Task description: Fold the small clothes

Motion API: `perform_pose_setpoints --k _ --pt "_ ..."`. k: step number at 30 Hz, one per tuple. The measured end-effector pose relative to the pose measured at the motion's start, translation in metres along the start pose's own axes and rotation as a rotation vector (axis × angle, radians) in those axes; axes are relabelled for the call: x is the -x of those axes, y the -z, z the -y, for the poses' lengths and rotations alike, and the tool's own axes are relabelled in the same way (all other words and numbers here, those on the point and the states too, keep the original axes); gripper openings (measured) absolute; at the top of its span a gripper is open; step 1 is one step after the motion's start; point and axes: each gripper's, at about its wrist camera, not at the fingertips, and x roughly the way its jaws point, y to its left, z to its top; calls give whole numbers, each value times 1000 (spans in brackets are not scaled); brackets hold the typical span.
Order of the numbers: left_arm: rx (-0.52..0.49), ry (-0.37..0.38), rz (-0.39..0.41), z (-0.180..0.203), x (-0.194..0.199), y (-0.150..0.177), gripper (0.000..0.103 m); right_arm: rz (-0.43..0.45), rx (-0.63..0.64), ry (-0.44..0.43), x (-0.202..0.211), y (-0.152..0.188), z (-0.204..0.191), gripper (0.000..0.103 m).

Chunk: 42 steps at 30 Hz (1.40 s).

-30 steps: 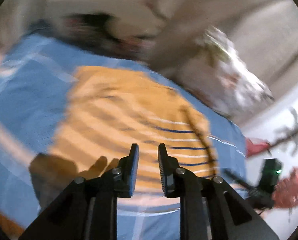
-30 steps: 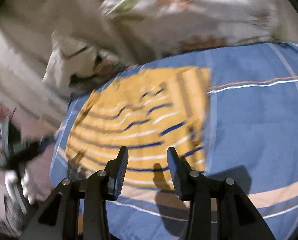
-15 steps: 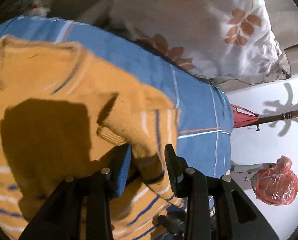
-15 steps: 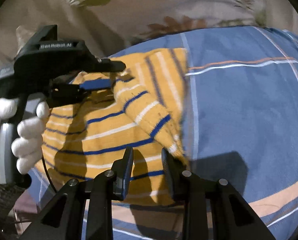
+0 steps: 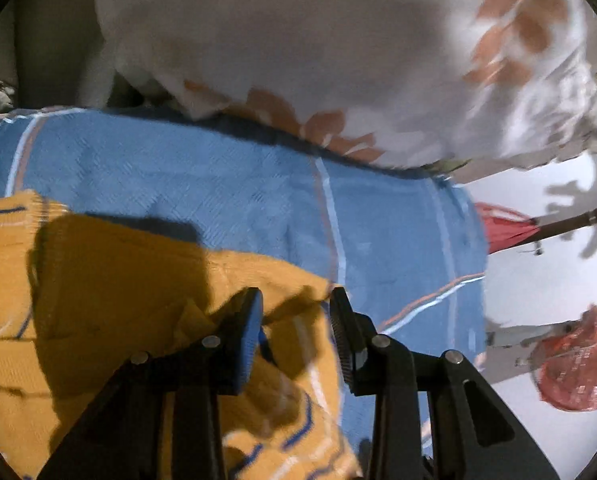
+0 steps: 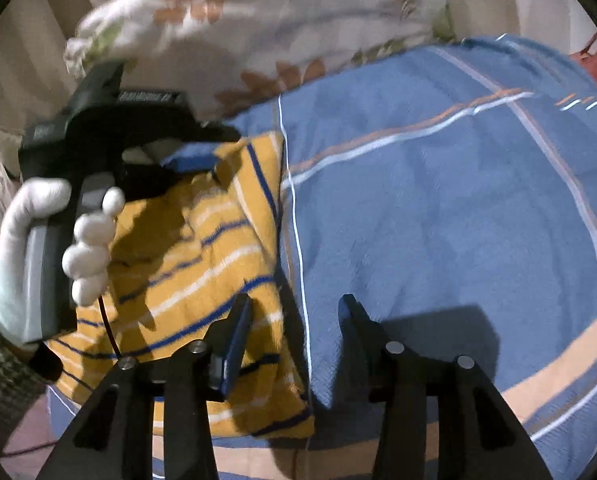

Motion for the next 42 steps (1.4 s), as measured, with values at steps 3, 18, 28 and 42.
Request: perform_pose_setpoints --k 3,18,28,42 --pt "-45 -25 74 1 42 8 34 45 38 -20 18 -16 -12 49" --pt "205 -295 370 -149 199 137 40 -117 108 -75 -62 -61 -58 42" --pt "308 -497 425 -207 216 205 38 -205 330 -376 -39 -31 -170 42" --pt "327 -342 372 -240 227 217 41 -342 552 -281 -164 3 -338 32"
